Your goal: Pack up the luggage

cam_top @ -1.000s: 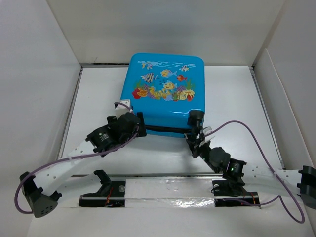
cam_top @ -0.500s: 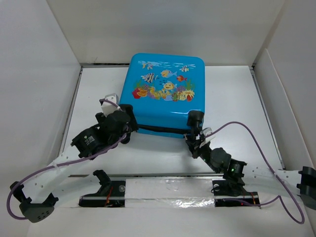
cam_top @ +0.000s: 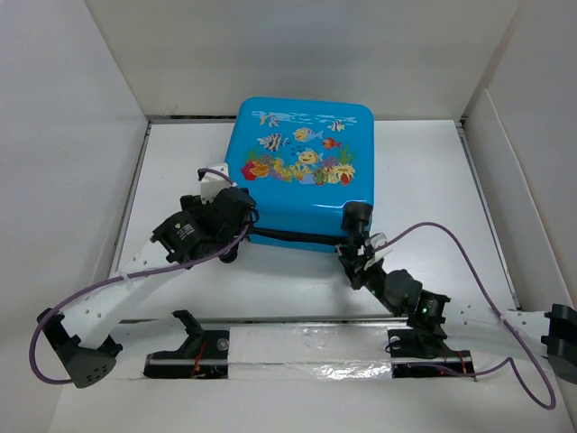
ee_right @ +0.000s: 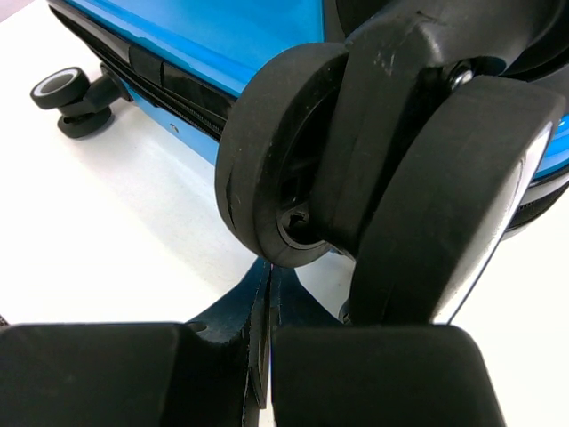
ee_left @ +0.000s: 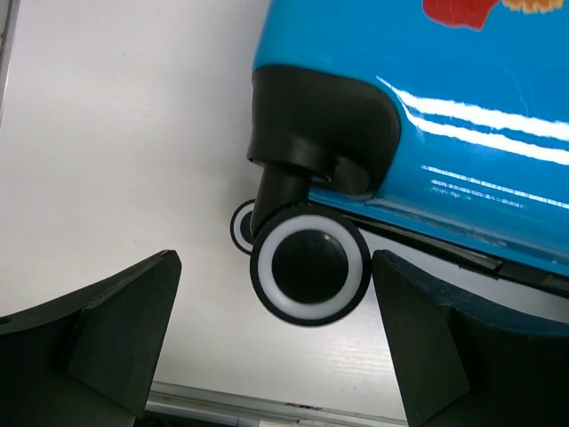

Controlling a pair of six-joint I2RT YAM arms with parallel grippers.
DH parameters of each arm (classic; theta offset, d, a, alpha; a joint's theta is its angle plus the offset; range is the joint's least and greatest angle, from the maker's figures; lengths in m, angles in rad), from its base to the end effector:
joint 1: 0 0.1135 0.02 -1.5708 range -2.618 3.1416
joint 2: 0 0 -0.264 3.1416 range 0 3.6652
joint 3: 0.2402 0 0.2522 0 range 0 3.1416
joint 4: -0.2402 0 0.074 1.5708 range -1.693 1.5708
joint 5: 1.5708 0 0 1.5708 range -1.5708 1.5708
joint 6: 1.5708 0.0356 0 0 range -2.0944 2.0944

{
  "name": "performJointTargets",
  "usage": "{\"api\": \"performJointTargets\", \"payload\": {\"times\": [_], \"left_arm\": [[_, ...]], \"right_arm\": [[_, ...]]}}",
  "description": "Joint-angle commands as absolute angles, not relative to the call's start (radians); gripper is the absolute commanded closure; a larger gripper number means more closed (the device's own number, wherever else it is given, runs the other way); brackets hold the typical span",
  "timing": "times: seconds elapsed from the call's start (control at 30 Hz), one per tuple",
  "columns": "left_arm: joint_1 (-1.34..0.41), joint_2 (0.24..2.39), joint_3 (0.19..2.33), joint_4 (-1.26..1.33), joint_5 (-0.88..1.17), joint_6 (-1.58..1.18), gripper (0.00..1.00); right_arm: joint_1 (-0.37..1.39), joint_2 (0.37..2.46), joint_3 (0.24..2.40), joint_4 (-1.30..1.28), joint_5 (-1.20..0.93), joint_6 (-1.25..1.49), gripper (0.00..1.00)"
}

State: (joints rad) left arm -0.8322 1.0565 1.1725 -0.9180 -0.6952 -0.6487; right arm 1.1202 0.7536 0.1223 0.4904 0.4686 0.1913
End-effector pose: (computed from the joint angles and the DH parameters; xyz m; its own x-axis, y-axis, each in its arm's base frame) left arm 0.1495 -0.1303 0.3585 -0.5475 -0.0878 -0.8322 -0.0788 0.9955 -0.0532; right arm 0.0865 0.1418 0.1832 -0.1757 0.0263 -0.9841 -0.5857 0.8007 0.1260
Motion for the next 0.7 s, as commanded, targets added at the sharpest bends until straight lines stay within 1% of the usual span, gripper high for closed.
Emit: {"api": "performJointTargets", "payload": {"times": [0.0,0.13,0.27,0.37,0.53,0.63,0.67], "left_arm": [[-0.775,1.038,1.167,-0.879,-0.658,-0.555,0.14],[-0.736,1.063,1.131,-0.809,-0.655,-0.503,0.14],[-0.678,1.072,1.088,-0.717,-0.575,-0.448,0.15],[-0.666,1.078,1.060,-0.667,-0.531,-0.428,0.15],[-0.657,1.098,1.026,-0.624,-0.514,-0.416,0.17],[-0.647,1.098,1.012,-0.597,-0.511,-0.405,0.20],[-0.647,1.097,1.009,-0.589,-0.497,-0.400,0.23]], "right_arm": [[1.126,0.755,0.121,0.546,0.354,0.213,1.00],[1.126,0.746,0.117,0.546,0.350,0.213,1.00],[1.126,0.735,0.114,0.540,0.350,0.213,1.00],[1.126,0.733,0.114,0.538,0.347,0.213,1.00],[1.126,0.735,0.114,0.538,0.348,0.213,1.00],[1.126,0.736,0.112,0.538,0.350,0.213,1.00],[1.126,0.739,0.112,0.538,0.347,0.213,1.00]]}}
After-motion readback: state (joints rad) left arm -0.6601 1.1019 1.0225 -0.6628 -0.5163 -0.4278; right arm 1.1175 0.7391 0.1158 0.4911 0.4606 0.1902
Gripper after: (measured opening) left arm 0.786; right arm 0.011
